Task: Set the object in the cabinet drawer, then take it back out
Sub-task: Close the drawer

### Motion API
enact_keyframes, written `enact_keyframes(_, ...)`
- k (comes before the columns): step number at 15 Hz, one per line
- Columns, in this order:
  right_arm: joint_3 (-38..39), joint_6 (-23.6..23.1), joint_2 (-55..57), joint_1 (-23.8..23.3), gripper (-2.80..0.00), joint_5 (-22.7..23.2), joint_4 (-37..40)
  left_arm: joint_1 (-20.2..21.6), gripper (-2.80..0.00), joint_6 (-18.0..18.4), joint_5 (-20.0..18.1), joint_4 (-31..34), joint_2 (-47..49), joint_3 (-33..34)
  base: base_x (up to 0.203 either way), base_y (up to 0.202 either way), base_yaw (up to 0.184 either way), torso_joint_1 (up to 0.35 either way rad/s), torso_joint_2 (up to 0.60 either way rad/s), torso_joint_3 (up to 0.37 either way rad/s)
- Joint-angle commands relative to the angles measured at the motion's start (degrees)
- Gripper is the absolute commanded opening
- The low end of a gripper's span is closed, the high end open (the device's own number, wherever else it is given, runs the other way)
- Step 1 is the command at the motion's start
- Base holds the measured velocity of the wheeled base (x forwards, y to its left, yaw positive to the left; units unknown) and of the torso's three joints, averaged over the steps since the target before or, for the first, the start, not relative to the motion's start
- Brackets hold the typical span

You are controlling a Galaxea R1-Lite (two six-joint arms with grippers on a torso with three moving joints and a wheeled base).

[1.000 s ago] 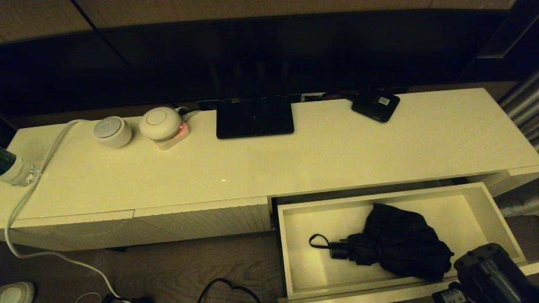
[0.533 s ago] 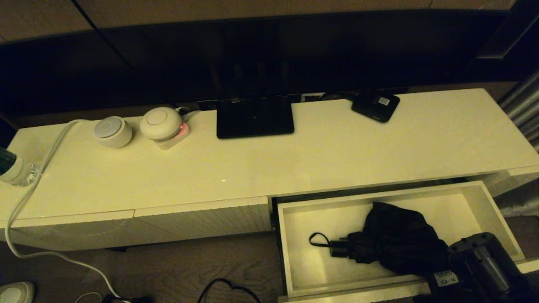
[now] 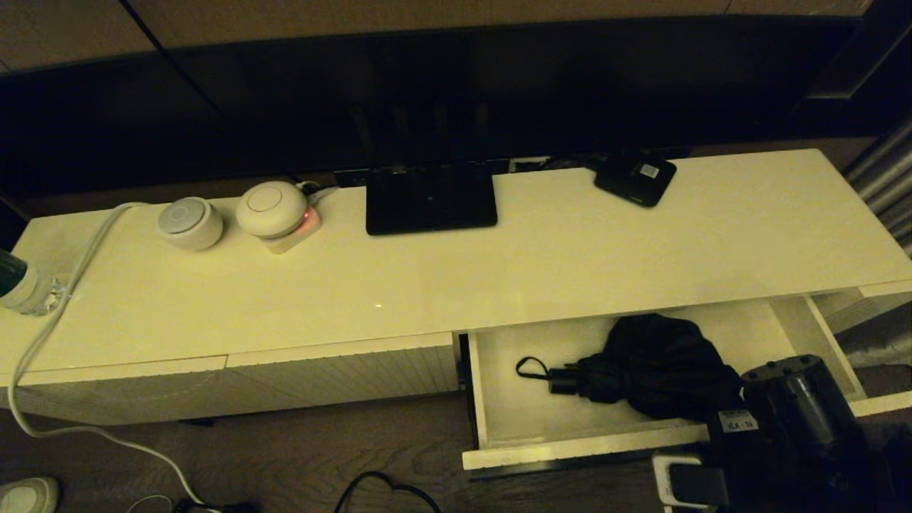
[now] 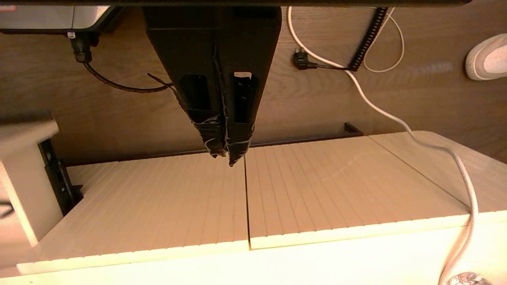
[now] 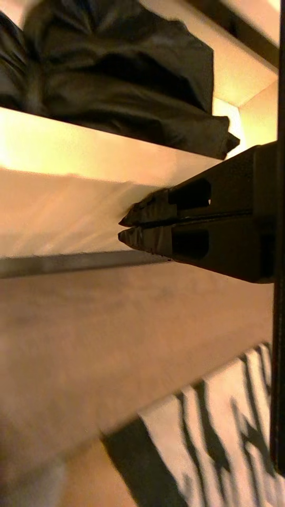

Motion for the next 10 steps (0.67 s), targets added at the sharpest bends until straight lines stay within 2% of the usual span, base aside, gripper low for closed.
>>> enact_keyframes(1, -2.16, -0.4, 2.89, -0.05, -2.8, 0.04, -2.9, 0.04, -2.8, 0.0, 0.02, 0.07, 0.0, 0.18, 0.0, 0.0, 0.0, 0.0, 0.0, 0.0)
enact_keyframes(4, -5.41, -0.4, 4.81, -0.25, -2.8, 0.07, -5.87, 0.04, -2.8, 0.0, 0.02, -0.01, 0.0, 0.18, 0.0, 0.0, 0.0, 0.0, 0.0, 0.0)
enact_keyframes(10, -12.44, -0.31, 7.42, -2.5, -2.8, 0.02, -6.48, 0.04, -2.8, 0.0, 0.02, -0.01, 0.0, 0.18, 0.0, 0.0, 0.0, 0.0, 0.0, 0.0)
